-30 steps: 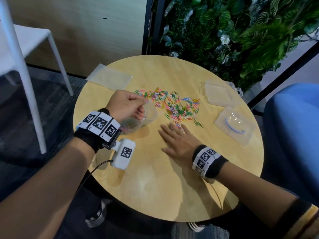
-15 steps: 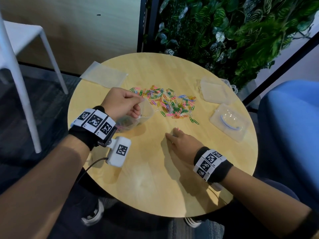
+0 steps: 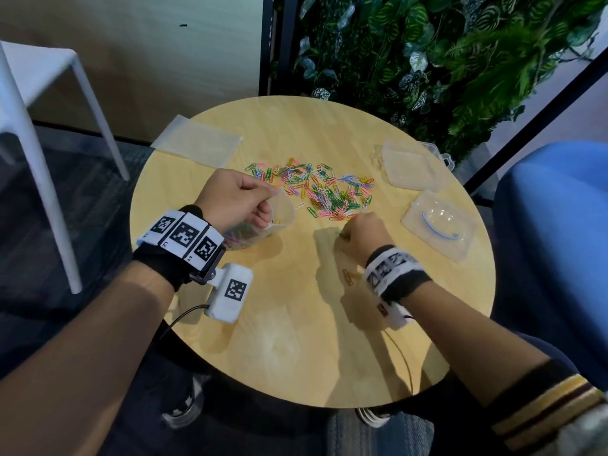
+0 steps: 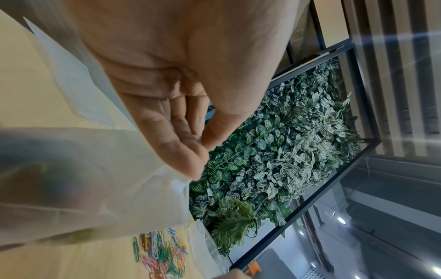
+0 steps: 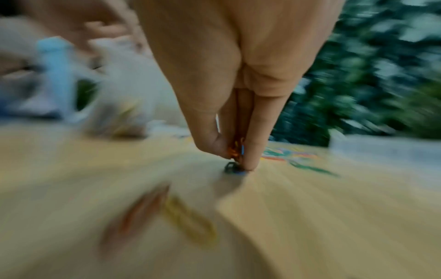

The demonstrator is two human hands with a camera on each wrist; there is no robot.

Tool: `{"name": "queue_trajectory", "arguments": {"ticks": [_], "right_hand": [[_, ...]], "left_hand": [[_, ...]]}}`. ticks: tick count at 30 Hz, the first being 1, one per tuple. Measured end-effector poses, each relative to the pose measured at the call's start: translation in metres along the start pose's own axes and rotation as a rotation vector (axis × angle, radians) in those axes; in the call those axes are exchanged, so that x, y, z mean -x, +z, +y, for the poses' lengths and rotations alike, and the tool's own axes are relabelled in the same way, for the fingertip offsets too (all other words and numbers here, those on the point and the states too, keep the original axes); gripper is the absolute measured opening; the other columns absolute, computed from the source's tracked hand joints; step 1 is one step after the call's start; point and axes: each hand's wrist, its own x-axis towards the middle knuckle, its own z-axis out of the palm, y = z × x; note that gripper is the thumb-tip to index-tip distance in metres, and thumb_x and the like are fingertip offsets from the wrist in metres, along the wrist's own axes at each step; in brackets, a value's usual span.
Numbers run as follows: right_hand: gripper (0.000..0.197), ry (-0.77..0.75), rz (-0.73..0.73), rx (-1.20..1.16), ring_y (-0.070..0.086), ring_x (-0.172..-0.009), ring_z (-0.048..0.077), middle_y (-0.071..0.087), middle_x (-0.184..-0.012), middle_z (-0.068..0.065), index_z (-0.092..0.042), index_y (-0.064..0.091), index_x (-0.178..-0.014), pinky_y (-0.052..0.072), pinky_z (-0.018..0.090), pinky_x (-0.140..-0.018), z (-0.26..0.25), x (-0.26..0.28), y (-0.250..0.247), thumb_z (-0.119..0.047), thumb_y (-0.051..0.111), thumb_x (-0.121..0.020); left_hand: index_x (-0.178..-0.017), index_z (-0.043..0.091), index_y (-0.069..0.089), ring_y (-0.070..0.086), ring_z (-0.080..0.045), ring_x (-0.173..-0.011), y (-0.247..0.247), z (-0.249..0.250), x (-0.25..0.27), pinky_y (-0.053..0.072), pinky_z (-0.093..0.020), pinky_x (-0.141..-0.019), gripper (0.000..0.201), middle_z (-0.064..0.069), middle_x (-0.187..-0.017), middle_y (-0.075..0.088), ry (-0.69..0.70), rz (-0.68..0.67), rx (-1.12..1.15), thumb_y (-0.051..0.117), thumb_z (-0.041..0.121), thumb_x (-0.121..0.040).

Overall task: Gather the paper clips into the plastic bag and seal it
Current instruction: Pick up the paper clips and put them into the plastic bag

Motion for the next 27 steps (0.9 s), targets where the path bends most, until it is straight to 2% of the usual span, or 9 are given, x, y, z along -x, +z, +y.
{"name": "queue_trajectory", "arguments": {"ticks": [2,4,5,7,9,14,17,23,27], "right_hand": [[0.011,0.188,0.065,-0.394,0.065,-0.070,0.021,0.074,-0.079,0.008,-0.007,0.078,-0.080,0.058,0.029,-0.074,0.016,-0.017,-0.010,-0.015,0.070,-0.078],[0.027,0.326,0.082,-0.873,0.065,-0.072,0.017,0.075,-0.088,0.017,0.002,0.076,-0.085,0.060,0.040,-0.082,0.025,-0.022,-0.019,-0.016,0.078,-0.064],[0.033,0.337,0.054,-1.128,0.066,-0.075,0.018,0.073,-0.093,0.022,0.008,0.072,-0.088,0.059,0.043,-0.085,0.026,-0.023,-0.021,-0.012,0.080,-0.063],[0.025,0.263,-0.058,-1.521,0.068,-0.081,0.023,0.071,-0.096,0.025,0.014,0.068,-0.094,0.060,0.032,-0.083,0.016,-0.020,-0.029,0.000,0.075,-0.075],[0.014,0.146,-0.169,-1.644,0.069,-0.081,0.022,0.070,-0.090,0.018,0.011,0.067,-0.095,0.059,0.023,-0.076,-0.003,-0.012,-0.041,0.004,0.067,-0.083],[0.012,0.022,-0.253,-1.562,0.071,-0.069,0.020,0.071,-0.081,0.017,0.015,0.067,-0.094,0.060,0.023,-0.072,-0.047,0.001,-0.044,0.009,0.064,-0.083],[0.010,0.026,-0.213,-1.346,0.072,-0.073,0.024,0.073,-0.081,0.019,0.010,0.072,-0.087,0.060,0.029,-0.078,-0.060,0.003,-0.040,0.001,0.071,-0.082],[0.015,-0.067,-0.051,-0.751,0.069,-0.073,0.009,0.076,-0.079,0.002,-0.010,0.079,-0.088,0.056,0.023,-0.072,-0.073,-0.004,-0.042,-0.006,0.066,-0.083],[0.011,-0.186,-0.073,-0.546,0.049,-0.047,0.003,0.065,-0.062,-0.006,-0.014,0.079,-0.088,0.036,0.006,-0.044,-0.070,0.000,-0.047,-0.013,0.071,-0.081]], "left_hand": [[-0.096,0.001,0.075,0.064,-0.020,-0.050,0.002,0.001,-0.001,0.059,-0.029,-0.053,0.012,-0.011,-0.059,0.066,-0.004,0.001,0.001,0.068,0.009,-0.090],[-0.095,0.003,0.075,0.064,-0.020,-0.049,0.003,0.002,-0.001,0.059,-0.029,-0.053,0.011,-0.010,-0.058,0.067,-0.005,0.002,-0.007,0.068,0.009,-0.090],[-0.095,0.003,0.075,0.064,-0.019,-0.049,0.004,0.003,-0.002,0.059,-0.029,-0.053,0.010,-0.009,-0.057,0.067,-0.005,0.003,-0.009,0.067,0.009,-0.091],[-0.095,0.002,0.075,0.063,-0.019,-0.048,0.006,0.004,-0.003,0.060,-0.030,-0.055,0.011,-0.008,-0.057,0.066,-0.008,0.004,-0.009,0.067,0.008,-0.091],[-0.095,0.001,0.074,0.063,-0.020,-0.048,0.010,0.005,-0.004,0.061,-0.031,-0.056,0.011,-0.011,-0.059,0.066,-0.013,-0.001,-0.013,0.066,0.007,-0.091],[-0.096,-0.002,0.073,0.064,-0.020,-0.048,0.015,0.004,-0.004,0.058,-0.027,-0.051,0.012,-0.015,-0.062,0.065,-0.020,-0.003,-0.012,0.065,0.006,-0.092],[-0.096,-0.003,0.073,0.064,-0.020,-0.048,0.016,0.003,-0.002,0.058,-0.027,-0.051,0.012,-0.016,-0.063,0.066,-0.024,-0.011,-0.003,0.065,0.005,-0.092],[-0.095,-0.002,0.074,0.065,-0.022,-0.051,0.018,0.004,-0.002,0.058,-0.027,-0.051,0.012,-0.017,-0.065,0.066,-0.015,-0.029,-0.019,0.065,0.006,-0.092],[-0.094,0.000,0.074,0.066,-0.022,-0.051,0.018,0.004,-0.001,0.059,-0.028,-0.053,0.011,-0.014,-0.063,0.068,-0.022,-0.043,-0.023,0.066,0.007,-0.092]]}}
